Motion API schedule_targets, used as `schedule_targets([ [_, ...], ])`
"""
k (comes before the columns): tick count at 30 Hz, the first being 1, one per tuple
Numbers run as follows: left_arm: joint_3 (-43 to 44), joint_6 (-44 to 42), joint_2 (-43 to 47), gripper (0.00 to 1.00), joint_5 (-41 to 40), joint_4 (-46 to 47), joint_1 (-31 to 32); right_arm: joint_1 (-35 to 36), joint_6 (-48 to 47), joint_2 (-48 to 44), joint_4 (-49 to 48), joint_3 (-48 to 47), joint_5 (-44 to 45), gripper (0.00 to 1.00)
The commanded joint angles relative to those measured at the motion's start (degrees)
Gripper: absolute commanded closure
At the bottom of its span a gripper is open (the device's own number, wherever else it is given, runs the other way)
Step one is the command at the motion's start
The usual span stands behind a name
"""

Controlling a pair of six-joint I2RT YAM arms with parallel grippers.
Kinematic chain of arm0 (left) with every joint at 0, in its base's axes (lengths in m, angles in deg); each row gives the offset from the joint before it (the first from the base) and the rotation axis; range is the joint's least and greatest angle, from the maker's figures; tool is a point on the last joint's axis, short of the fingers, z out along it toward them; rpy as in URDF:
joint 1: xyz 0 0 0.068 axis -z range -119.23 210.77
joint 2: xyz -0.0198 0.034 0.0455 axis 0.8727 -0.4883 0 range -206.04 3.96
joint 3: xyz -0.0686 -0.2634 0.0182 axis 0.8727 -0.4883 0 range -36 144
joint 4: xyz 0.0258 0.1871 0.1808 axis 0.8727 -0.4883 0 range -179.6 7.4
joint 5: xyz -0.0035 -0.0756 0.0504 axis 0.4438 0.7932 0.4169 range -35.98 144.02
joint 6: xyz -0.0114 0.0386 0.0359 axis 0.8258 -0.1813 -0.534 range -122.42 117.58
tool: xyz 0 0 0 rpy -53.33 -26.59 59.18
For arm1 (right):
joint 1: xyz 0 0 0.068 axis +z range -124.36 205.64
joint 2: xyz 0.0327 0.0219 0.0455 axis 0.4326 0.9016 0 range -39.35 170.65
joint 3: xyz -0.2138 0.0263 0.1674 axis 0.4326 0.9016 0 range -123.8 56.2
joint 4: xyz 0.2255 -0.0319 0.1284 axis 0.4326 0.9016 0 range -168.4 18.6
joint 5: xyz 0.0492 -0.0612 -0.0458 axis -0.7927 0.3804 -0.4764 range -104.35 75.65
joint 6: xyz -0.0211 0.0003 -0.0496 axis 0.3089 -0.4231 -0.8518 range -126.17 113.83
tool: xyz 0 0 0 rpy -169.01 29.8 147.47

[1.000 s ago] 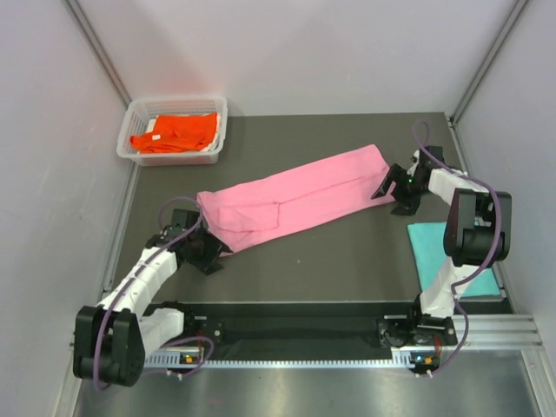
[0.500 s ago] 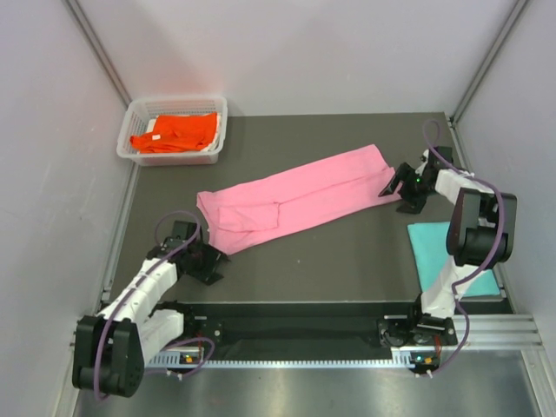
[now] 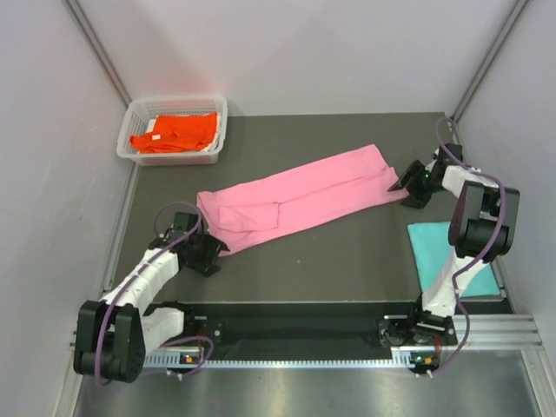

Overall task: Fold and stack the t-shirts
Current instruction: Fold the tshirt

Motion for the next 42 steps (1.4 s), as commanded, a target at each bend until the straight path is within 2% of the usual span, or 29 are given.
schedule_targets([
  [1,2.1,0.5,-0.9,0.36,-3.2,0.4,-0.3,-0.3,1.8,0.7,-2.1,-0.6,1.1,0.37],
  [7,0.2,3.3,-1.2,0.42,-4.9,5.4,-0.5,-0.3,6.7,0.1,-6.4,3.2,1.2,0.41],
  [13,0.9,0.7,-1.8,0.52,-7.2,5.1,-0.5,-0.1,10.4,0.1,-9.5,5.5,2.5,0.54],
  [16,-0.2,-2.1,-2.3,0.61,-4.3,8.0,-0.5,-0.2,10.0,0.1,-9.3,5.6,3.9,0.67],
  [17,-0.2,-2.9,-3.3,0.64,-3.4,9.5,-0.5,-0.2,9.8,0.1,-8.8,5.6,4.3,0.75],
  [18,-0.2,-5.1,-3.7,0.71,-2.9,10.2,-0.5,-0.3,8.8,0.1,-8.6,5.5,4.8,0.79],
  [19,0.1,-6.0,-4.2,0.73,-2.0,10.4,-0.5,-0.3,8.2,0.1,-8.2,5.4,5.6,0.85],
  [20,0.6,-6.7,-5.3,0.77,-2.0,10.4,-0.5,-0.2,7.5,0.2,-7.3,5.3,5.8,0.98],
  [25,3.3,-13.3,-7.8,1.0,-2.5,11.7,-0.2,0.0,2.6,-1.3,-4.4,6.1,8.9,1.0],
  [32,9.8,-19.8,-16.0,1.0,-4.4,12.9,3.4,0.8,-0.9,-11.1,-0.7,11.3,13.9,1.0],
  [42,26.8,-28.7,-36.4,1.0,-9.2,13.5,8.5,3.4,-4.9,-28.7,7.5,18.0,17.7,1.0],
])
